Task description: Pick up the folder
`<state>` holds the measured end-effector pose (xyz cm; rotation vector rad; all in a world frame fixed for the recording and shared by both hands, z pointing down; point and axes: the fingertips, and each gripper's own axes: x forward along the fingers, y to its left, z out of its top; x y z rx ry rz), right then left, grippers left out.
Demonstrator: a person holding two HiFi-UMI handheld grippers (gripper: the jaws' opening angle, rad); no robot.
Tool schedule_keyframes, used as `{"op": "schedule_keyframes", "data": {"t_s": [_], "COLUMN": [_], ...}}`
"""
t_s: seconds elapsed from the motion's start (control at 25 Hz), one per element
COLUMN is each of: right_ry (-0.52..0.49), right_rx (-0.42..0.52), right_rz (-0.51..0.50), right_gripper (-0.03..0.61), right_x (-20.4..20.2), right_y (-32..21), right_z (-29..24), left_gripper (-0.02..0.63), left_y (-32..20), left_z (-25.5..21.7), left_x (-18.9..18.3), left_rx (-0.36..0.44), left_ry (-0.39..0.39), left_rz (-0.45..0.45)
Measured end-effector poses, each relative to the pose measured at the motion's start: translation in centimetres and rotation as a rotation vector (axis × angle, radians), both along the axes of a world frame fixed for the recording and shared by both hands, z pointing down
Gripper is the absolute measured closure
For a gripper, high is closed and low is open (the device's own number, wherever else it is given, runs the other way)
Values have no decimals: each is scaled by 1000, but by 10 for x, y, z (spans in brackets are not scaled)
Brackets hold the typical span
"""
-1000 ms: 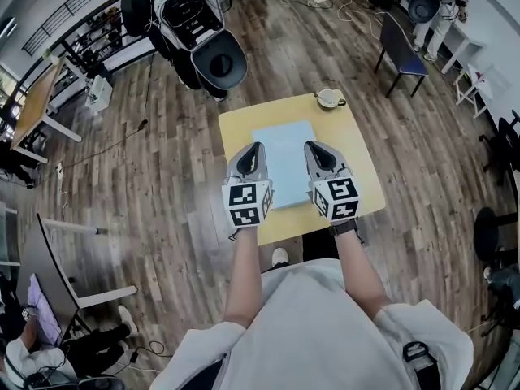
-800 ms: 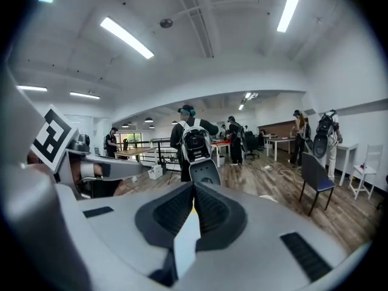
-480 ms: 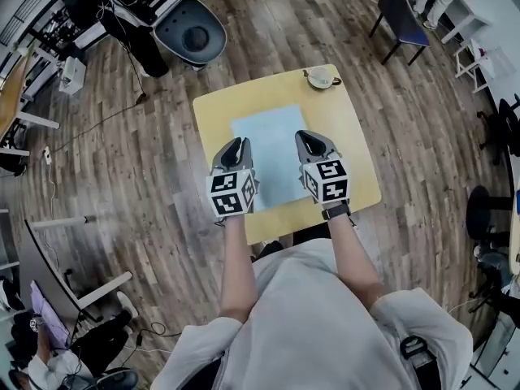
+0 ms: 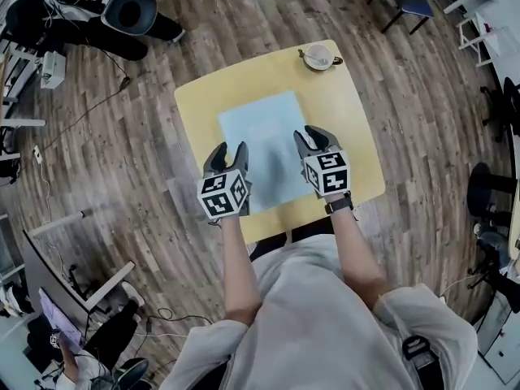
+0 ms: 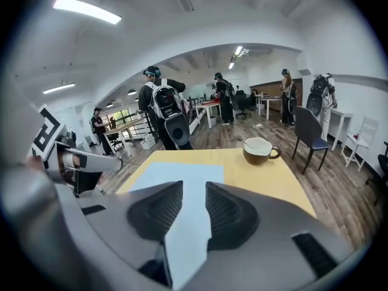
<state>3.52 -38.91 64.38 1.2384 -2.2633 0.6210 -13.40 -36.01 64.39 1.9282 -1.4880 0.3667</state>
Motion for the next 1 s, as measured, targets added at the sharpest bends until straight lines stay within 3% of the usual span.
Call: {"op": "schedule_keyframes", "data": {"t_s": [0.24,0.6,0.8,1.0], "right_ry": [-105,-85,-224,-241], "right_rx": [-164,-312,-457,-471], "right_rz": [45,26,97,114], "right_gripper": [360,242,241,241], "right_x": [2,9,12,12], "right_y": [1,1,9,9], "right_z": [46,90,108,113], "left_gripper": [353,161,152,155], "left_y": [2,12,20,20], "left_z": [39,90,114,120], "left_x": [1,6,17,17], "left_rx": [-109,-274,-331,-336], "left_ry": [97,204,282,278], "left_rz": [-19,-52,-96,-114]}}
